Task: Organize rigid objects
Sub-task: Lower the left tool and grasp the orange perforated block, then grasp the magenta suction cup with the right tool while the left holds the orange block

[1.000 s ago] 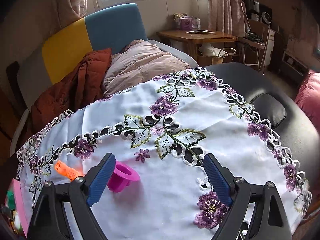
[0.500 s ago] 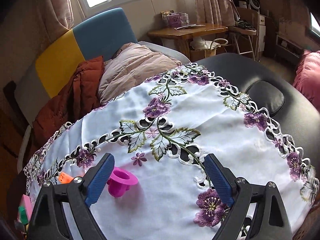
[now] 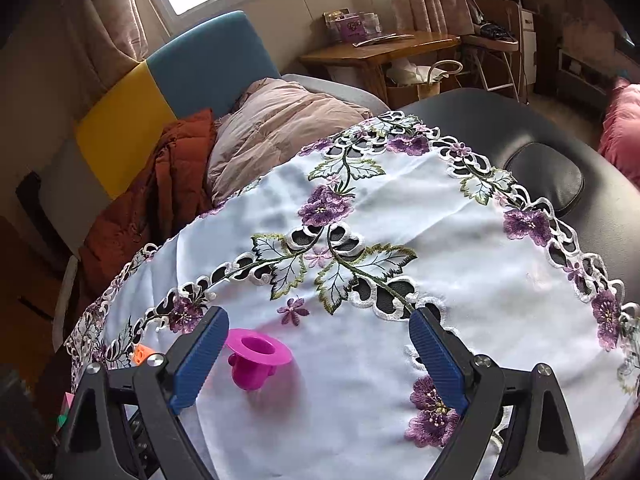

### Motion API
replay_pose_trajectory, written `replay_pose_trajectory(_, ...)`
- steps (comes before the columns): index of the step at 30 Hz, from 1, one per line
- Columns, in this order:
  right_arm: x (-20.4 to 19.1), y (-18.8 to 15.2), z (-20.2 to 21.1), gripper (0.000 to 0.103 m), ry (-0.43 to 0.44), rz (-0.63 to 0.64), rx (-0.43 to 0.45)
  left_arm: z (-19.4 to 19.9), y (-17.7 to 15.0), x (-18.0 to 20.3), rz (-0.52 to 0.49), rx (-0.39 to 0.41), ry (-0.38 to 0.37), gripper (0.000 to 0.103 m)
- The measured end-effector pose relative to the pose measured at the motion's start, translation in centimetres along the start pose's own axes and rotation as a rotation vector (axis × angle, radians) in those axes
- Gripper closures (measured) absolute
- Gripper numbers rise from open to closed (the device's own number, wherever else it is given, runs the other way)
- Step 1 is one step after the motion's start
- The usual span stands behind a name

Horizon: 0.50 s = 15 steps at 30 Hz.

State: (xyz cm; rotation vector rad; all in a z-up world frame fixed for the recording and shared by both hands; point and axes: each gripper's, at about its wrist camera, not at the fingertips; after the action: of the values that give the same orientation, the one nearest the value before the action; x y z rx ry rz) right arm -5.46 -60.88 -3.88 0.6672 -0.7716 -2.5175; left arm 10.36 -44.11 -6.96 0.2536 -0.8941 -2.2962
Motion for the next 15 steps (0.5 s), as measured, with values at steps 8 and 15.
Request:
replay_pose_trajectory(8,-0.4,-0.3,-0.8,0.011,-0.003,0.022,-0.023,-3.5,0.8,-0.9,0.066,-0.048,-0.054,0.077)
replay_pose_trajectory(15,-0.2,-0.5,-1.2,0.011,-0.003,0.013,-0.036,0.3,-2.6,-1.1,0.062,-0.055,-0.093,0.078)
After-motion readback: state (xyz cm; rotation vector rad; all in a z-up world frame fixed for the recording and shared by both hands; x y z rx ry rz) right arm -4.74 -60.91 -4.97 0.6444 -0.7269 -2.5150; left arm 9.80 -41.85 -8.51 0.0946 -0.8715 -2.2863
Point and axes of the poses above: each gripper's, at about its wrist camera, not at the fingertips, and z roughly against the way its jaws point, x to its right, y to its top, and after that the axes turned 4 degrees about x, right-handed
